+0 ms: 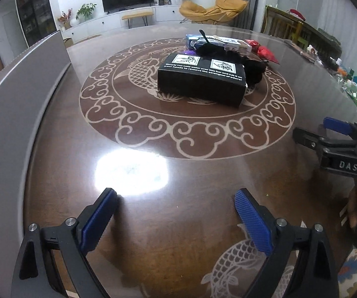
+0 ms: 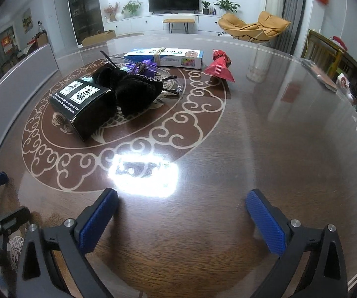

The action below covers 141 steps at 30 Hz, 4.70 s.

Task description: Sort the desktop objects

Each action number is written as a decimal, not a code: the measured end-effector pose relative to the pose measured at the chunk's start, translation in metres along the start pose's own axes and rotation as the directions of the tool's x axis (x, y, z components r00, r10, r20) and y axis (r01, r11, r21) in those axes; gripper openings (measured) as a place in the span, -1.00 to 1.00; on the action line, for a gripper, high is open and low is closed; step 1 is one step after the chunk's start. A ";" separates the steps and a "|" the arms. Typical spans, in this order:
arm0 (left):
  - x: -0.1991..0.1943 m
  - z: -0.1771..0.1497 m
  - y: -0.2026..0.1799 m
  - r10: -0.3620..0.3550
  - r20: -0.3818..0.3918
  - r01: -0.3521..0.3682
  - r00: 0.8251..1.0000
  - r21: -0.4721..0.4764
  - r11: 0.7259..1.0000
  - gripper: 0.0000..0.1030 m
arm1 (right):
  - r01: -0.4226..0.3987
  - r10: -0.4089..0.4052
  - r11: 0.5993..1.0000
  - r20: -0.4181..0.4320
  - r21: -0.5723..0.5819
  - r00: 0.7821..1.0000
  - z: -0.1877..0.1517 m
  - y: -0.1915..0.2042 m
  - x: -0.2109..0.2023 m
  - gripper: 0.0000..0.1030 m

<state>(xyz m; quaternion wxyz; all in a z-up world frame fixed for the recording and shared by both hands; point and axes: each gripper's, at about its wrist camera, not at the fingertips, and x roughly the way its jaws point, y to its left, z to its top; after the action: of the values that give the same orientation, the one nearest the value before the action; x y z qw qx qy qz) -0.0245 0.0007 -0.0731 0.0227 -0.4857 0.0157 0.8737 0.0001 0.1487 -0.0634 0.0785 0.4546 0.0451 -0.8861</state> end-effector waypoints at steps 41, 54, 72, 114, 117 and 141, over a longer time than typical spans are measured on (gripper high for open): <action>0.066 0.121 0.027 0.043 -0.022 -0.047 0.999 -0.211 0.976 1.00 | 0.000 0.000 1.000 0.001 -0.002 1.000 -0.003 0.000 -0.001 1.00; 0.063 0.106 0.028 0.007 0.048 0.000 0.999 -0.153 0.988 1.00 | 0.000 0.000 1.000 0.001 -0.002 1.000 -0.002 0.000 0.000 1.00; 0.071 0.105 0.020 0.068 0.038 -0.063 0.997 -0.107 0.992 1.00 | -0.001 0.001 1.000 0.001 -0.003 1.000 -0.003 0.000 0.000 1.00; 0.047 0.068 0.049 -0.004 0.049 0.004 0.999 0.008 1.000 1.00 | -0.047 0.047 0.998 -0.001 -0.034 0.999 0.005 0.007 0.002 1.00; 0.048 0.069 0.048 -0.005 0.049 0.005 0.999 0.011 1.000 1.00 | -0.097 0.105 0.990 0.081 -0.104 0.991 0.038 0.029 -0.003 1.00; 0.048 0.069 0.048 -0.002 0.050 0.001 0.999 0.009 1.000 1.00 | -0.201 0.202 0.978 -0.013 0.061 0.979 -0.015 0.011 -0.021 -0.14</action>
<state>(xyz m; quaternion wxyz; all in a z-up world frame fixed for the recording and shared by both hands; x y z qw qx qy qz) -0.1112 -0.0424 -0.0776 0.0258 -0.4636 0.0188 0.8855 0.0263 0.1419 -0.0551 0.1540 0.4676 -0.0266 -0.8700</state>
